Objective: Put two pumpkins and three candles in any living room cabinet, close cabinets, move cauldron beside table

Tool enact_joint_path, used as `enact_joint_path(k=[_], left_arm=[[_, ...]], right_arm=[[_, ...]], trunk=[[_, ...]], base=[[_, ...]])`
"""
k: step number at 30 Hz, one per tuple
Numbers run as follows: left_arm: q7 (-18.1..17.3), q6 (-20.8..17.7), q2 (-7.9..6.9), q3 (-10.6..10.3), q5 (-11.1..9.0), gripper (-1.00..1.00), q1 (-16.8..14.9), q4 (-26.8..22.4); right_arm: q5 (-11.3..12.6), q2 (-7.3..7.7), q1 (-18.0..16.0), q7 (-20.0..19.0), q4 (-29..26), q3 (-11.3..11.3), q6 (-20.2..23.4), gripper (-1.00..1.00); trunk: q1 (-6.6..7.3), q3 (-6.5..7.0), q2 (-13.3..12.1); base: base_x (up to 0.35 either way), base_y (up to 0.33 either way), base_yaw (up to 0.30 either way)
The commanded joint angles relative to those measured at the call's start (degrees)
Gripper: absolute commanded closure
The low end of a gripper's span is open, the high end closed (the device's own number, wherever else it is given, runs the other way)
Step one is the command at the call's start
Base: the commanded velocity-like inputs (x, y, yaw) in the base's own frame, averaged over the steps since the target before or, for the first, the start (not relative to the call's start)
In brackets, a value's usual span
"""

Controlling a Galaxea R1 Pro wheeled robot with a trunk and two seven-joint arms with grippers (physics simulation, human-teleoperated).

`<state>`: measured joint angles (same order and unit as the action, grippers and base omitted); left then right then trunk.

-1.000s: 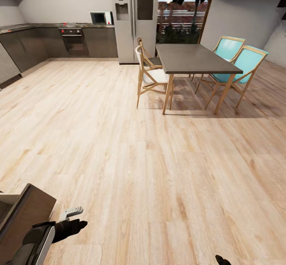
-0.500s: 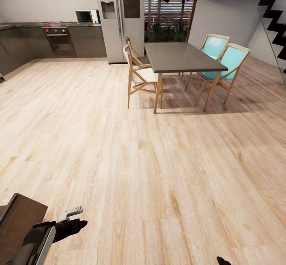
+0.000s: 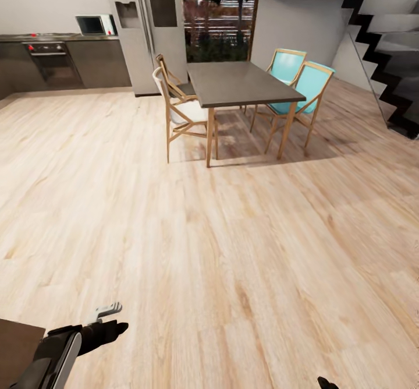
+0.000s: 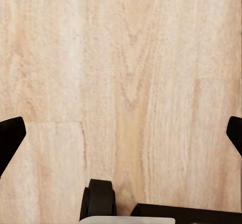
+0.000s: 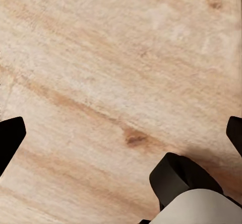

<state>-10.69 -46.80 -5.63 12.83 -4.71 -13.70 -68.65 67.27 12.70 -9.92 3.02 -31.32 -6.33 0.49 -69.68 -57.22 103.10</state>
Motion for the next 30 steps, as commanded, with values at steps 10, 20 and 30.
enact_joint_path(k=[10, 20, 30], left_arm=[[-0.02, -0.31, -0.02, 0.00, -0.47, -1.00, -0.01, -0.07], [0.00, -0.31, -0.09, -0.02, -0.47, -1.00, -0.01, -0.07], [0.06, -0.31, -0.09, -0.08, -0.47, -1.00, -0.01, 0.01]], right_arm=[[0.32, 0.13, -0.01, 0.32, -0.06, -0.35, 0.02, -1.00], [0.32, 0.13, -0.01, 0.32, -0.06, -0.35, 0.04, -1.00], [0.32, 0.10, -0.01, 0.32, -0.06, -0.35, 0.04, -1.00]], trunk=[[-0.02, -0.04, 0.02], [-0.02, -0.04, 0.02], [-0.02, -0.04, 0.02]], base=[[0.247, -0.087, -0.282], [0.014, -0.013, -0.283], [0.000, 0.000, -0.283]])
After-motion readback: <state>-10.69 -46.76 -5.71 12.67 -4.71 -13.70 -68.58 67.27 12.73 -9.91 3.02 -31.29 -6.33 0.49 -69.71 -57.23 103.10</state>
